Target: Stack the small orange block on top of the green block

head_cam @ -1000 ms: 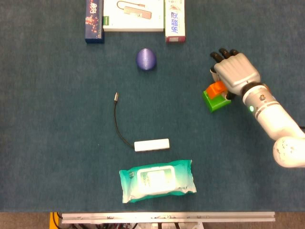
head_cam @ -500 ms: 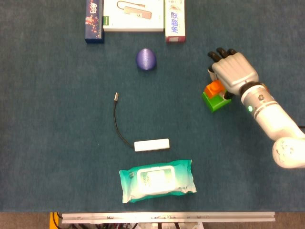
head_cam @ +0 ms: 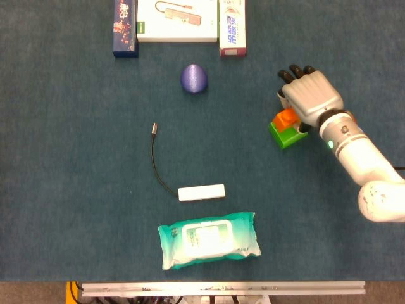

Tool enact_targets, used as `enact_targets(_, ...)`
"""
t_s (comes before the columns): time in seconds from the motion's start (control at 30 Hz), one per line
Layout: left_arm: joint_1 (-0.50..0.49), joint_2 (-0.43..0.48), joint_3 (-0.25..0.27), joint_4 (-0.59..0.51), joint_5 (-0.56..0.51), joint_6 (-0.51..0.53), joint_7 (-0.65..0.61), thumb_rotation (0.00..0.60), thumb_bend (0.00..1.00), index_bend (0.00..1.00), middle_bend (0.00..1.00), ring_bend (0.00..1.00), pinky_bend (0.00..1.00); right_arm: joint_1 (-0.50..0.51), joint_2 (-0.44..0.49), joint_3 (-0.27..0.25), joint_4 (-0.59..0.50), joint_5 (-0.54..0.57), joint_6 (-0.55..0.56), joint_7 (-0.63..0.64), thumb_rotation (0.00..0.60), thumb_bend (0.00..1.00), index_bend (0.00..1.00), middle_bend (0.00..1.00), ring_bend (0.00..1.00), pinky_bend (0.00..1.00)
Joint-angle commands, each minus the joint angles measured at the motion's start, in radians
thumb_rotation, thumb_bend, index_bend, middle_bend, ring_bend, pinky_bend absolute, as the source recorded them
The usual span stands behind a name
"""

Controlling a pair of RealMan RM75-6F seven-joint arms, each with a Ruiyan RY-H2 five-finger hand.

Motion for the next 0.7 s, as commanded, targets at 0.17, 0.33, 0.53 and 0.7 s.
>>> enact_targets(0.17,0.000,0.000,0.000,0.000,0.001,0.001,0.000,0.600,0.11,0.54,0.44,0.31,0.39,0.004,-0.004,-0.005,0.004,0.003,0.001,-0.003,0.600,0.27,0.57,0.12,0.01,0.15)
enact_targets(0.33,0.001,0.001,-0.001,-0.001,-0.002,0.002,0.001,0.600,0.11,0.54,0.44,0.31,0.39,0.008,-0.007,-0.008,0.006,0.008,-0.001,-0.005,0.600,0.27,0.57,0.12,0.01,0.15)
enact_targets(0.53,0.002,0.002,-0.002,-0.003,-0.007,0.000,0.003,0.600,0.11,0.56,0.44,0.31,0.39,0.016,-0.015,-0.014,0.014,0.020,-0.006,-0.014,0.600,0.27,0.57,0.12,0.01,0.15)
enact_targets(0.7,0.001,0.003,-0.003,-0.004,-0.011,-0.002,0.003,0.600,0.11,0.56,0.44,0.31,0.39,0.023,-0.022,-0.018,0.019,0.032,-0.006,-0.021,0.600,0.27,0.57,0.12,0.01,0.15)
